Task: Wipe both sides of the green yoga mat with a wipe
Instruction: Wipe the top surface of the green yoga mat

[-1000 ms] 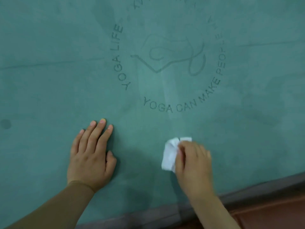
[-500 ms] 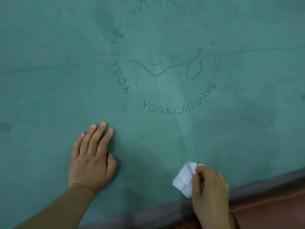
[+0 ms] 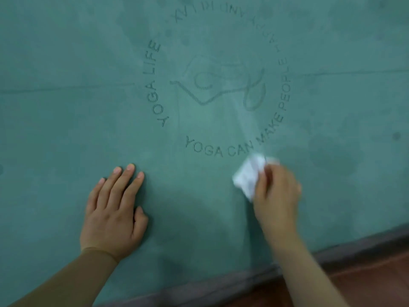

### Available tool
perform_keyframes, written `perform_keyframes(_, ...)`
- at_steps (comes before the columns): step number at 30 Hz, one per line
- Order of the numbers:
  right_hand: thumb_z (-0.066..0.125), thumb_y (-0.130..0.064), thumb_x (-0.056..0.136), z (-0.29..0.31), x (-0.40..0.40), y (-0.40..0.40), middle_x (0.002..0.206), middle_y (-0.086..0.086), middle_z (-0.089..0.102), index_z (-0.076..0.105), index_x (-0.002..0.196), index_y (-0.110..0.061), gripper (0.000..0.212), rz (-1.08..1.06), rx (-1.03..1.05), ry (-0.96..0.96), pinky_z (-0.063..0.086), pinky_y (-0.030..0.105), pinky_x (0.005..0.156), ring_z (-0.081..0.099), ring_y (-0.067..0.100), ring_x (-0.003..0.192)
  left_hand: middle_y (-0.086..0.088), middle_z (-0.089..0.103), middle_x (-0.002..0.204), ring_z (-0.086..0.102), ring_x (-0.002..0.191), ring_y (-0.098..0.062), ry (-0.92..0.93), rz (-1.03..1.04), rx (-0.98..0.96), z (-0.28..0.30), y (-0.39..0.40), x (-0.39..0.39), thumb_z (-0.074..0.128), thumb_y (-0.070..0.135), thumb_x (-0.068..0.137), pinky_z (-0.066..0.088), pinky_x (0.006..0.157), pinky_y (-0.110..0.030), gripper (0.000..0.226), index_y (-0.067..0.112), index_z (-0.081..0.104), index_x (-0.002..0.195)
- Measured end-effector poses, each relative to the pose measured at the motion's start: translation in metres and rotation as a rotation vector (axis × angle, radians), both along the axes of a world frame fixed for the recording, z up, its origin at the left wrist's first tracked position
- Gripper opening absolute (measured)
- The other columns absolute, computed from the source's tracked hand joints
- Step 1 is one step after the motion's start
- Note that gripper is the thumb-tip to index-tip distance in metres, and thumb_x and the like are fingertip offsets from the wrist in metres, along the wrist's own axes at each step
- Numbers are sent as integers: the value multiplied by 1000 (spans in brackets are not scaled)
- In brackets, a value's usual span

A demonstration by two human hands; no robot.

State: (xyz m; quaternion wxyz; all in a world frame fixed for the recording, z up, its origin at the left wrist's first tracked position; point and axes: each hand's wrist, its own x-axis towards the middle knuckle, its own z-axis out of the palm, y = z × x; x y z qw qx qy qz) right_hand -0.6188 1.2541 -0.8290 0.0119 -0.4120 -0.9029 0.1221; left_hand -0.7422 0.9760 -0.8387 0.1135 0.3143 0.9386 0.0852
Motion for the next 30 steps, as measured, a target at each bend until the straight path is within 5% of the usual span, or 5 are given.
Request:
perform_keyframes(4,50,-29,79,30,92,-31,71,11,63,61,86,-16,18,-172,-77,-215,42,41,67,61,37,71,-15,45,149,34,140,-33,0,11,5,1,1,0,38,27,82,13,122,-41,63,4,49,140)
perform_keyframes(13,41,-22,92,-10,-226,83,86,-3,63,56,94,-18,17,81,7,160,26,30,71,56,23,87,-16,43,151,34,141,-35,18,5,12,-2,0,2,37,28,81,15,121,-44,65,3,50,140)
perform_keyframes(18,50,-23,91,-11,-53,47,84,10,64,58,96,-13,14,-174,74,99,32,37,72,56,34,83,-16,43,150,35,140,-35,18,23,21,-2,1,3,37,28,82,20,119,-50,64,3,51,139)
perform_keyframes(23,38,-34,83,30,91,-21,78,19,64,58,90,-13,30,-515,1,-291,39,42,71,59,39,78,-17,44,150,34,140,-35,25,28,29,-3,0,3,36,28,82,20,118,-49,64,2,51,138)
perform_keyframes(30,42,-18,92,-2,-191,55,89,1,64,55,99,-16,15,45,96,-6,24,31,74,56,26,88,-16,44,150,35,140,-35,36,18,37,-3,0,2,36,28,82,19,119,-48,64,2,51,139)
